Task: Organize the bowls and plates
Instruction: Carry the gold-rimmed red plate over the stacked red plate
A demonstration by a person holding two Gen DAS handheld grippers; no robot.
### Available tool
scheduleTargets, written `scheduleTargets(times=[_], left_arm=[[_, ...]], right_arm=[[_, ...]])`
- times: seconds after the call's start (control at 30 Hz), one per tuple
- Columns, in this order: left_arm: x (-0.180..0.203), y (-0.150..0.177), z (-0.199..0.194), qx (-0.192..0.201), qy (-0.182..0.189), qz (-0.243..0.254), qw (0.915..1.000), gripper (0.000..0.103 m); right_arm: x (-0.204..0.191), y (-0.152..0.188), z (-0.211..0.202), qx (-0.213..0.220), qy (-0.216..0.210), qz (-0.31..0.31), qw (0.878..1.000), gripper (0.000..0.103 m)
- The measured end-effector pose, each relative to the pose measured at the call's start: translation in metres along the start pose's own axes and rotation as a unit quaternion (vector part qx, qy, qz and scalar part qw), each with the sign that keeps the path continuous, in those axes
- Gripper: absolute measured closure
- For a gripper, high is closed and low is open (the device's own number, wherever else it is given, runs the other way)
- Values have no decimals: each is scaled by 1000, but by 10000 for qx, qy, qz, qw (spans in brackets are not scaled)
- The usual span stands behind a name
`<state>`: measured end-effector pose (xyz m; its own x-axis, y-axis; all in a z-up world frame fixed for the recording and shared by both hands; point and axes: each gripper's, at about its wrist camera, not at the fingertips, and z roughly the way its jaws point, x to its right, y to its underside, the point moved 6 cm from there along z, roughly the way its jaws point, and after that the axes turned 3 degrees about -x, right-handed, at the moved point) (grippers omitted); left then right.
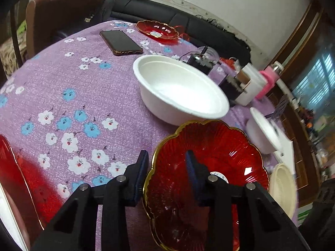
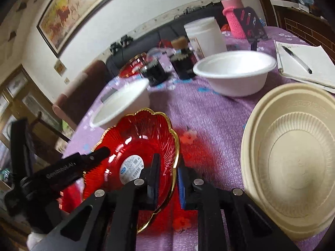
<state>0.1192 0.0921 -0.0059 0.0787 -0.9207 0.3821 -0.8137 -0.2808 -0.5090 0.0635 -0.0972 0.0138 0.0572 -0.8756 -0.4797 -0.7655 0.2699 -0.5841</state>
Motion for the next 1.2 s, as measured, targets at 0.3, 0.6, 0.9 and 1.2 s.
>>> scheduleTargets(times=[0.3, 0.6, 0.9, 1.2], left_arm=[[15, 1, -27, 206, 307, 81, 9993, 68], [-14, 17, -111, 731, 86, -13, 9973, 68], [-138, 36, -201, 1221, -648, -961, 9857, 66], [-212, 54, -204, 1066, -1094, -1511, 9766, 64]], right_arm=[[-5, -4, -26, 353, 93, 227, 9991, 92], [-60, 16, -61, 462, -339, -11, 9984, 92], [-191, 67, -37, -110, -1094, -986, 9890, 92], [-237, 116, 23, -874, -1032, -1281, 9825, 92]])
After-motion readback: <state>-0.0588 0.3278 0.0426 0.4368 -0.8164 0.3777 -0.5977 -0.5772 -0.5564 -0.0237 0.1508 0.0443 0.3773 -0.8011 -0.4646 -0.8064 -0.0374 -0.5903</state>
